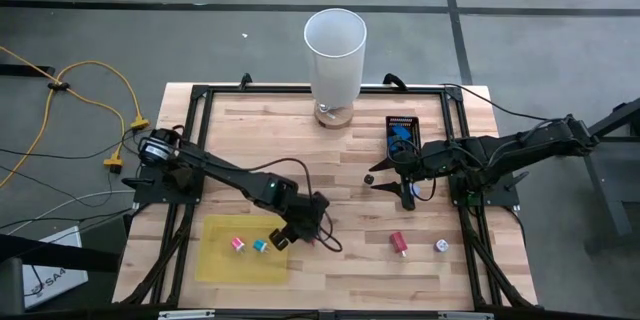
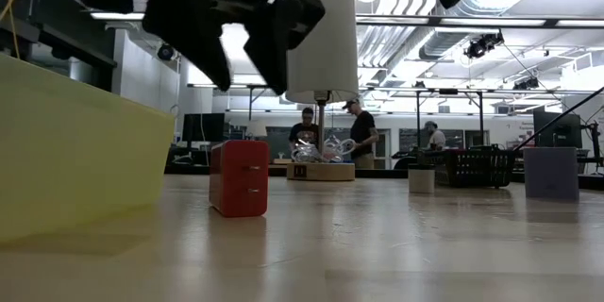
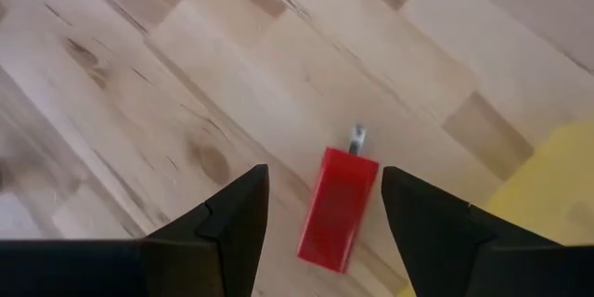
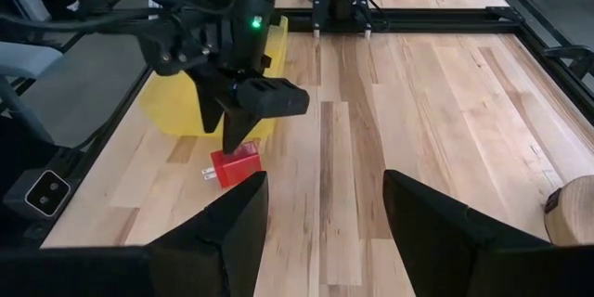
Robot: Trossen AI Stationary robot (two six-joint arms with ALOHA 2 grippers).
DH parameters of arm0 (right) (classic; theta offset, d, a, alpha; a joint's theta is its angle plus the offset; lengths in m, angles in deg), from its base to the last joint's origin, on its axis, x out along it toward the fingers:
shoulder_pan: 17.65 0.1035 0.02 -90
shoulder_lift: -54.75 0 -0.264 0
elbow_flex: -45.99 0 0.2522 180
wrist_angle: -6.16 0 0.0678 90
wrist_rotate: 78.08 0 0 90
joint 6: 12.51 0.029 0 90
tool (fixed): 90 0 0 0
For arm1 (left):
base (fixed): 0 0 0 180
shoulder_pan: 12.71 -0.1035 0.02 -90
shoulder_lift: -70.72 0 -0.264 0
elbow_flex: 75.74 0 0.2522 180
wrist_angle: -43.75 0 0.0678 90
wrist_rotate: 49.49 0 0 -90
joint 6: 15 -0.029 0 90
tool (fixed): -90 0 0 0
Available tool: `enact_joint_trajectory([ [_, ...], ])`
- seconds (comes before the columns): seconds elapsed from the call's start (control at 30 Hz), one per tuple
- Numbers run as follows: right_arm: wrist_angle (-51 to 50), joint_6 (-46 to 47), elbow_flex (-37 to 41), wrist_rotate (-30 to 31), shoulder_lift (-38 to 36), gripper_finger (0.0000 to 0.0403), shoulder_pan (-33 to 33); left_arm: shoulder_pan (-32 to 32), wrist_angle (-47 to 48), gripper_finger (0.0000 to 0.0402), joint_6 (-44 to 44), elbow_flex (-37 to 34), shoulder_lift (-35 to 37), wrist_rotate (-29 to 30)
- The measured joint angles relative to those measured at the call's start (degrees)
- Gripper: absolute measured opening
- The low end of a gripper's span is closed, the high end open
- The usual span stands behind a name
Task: Pick & Place Office items
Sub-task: Put the left red charger adapter into the yellow bin
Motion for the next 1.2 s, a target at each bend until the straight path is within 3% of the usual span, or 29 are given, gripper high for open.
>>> enact_joint_trajectory([
  [1.2, -0.08, 0.01, 0.00, 0.00, 0.00, 0.0201, 0.01, 1.51, 0.71, 0.0202, 2.74, -0.04, -3.74, 3.28],
])
